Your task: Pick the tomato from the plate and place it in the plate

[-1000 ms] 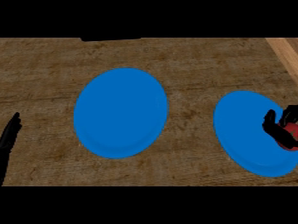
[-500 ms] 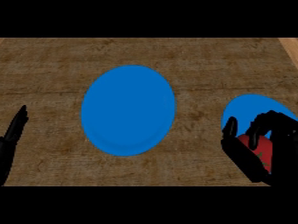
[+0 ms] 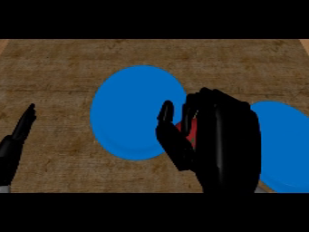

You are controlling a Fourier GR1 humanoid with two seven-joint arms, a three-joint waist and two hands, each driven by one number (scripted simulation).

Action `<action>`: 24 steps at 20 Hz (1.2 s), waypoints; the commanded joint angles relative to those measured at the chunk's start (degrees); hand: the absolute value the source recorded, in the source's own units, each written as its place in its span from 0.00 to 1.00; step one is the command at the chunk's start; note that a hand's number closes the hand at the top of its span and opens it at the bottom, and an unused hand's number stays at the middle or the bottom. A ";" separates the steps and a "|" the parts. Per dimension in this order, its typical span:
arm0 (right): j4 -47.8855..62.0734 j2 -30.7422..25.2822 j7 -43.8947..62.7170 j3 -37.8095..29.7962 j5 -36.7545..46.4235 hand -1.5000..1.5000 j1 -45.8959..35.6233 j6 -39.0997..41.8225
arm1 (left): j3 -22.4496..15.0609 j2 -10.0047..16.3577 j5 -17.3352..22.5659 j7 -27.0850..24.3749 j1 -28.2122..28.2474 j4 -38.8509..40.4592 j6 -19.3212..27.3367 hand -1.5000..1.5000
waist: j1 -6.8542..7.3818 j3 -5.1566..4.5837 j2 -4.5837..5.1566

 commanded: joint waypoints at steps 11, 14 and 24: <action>37.13 3.90 7.30 -1.14 -16.83 1.00 -17.53 -15.89 | -2.28 -3.10 -2.79 -1.29 -1.00 1.90 1.15 0.50 | 1.89 0.10 0.70; 44.30 3.91 3.46 -0.40 -20.67 1.00 -18.31 -22.05 | -1.46 -2.46 -2.49 -2.44 -0.94 1.44 0.68 0.50 | 2.32 0.13 0.77; 56.82 3.92 4.54 -0.11 -30.84 0.00 -21.13 -38.97 | -1.12 -2.29 -2.57 -0.33 -6.09 3.97 -0.27 0.50 | 3.27 0.13 1.10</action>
